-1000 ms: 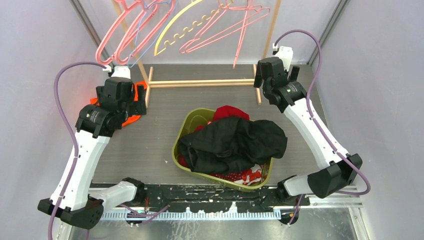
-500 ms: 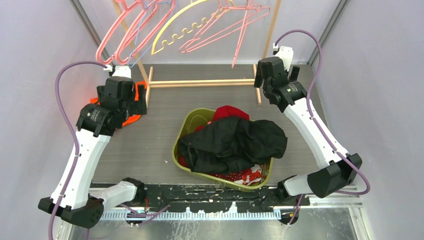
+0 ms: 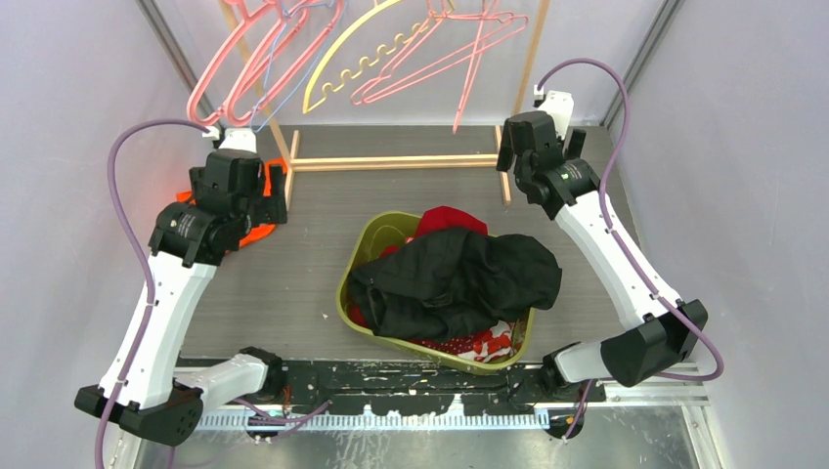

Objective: Remove the skirt from the hanger
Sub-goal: Reset both arms

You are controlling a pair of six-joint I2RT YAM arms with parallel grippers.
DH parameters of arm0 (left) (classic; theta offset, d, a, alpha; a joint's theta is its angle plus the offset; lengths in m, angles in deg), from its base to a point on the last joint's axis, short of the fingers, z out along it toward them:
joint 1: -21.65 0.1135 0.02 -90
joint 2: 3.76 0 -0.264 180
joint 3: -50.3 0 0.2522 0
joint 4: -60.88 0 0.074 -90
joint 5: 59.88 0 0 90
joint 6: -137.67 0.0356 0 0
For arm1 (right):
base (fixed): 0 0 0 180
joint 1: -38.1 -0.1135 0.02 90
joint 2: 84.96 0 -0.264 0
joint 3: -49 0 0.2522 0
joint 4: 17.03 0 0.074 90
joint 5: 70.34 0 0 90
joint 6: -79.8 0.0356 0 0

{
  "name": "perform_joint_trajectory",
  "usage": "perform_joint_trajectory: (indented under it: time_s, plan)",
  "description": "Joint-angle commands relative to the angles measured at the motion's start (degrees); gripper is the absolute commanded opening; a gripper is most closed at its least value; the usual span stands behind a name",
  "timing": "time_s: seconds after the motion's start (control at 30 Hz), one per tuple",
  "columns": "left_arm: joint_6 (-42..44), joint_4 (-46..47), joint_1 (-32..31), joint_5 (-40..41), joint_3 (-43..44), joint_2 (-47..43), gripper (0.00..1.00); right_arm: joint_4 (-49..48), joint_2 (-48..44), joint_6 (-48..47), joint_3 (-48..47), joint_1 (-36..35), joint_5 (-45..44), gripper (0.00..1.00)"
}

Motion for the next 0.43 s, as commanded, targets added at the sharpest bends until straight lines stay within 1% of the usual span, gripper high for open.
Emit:
perform_joint_trajectory:
  time_s: [0.0,0.4]
  plan:
    - [-0.95,0.82,0.26,0.00,2.55,-0.12,1.00,-3.12,-0.61,1.21,-0.03,0.23,-0.37,1.00]
    - [-1.28,0.18,0.26,-0.13,3.48,1.16,1.00,-3.03,-0.49,1.24,-0.11,0.39,-0.28,1.00]
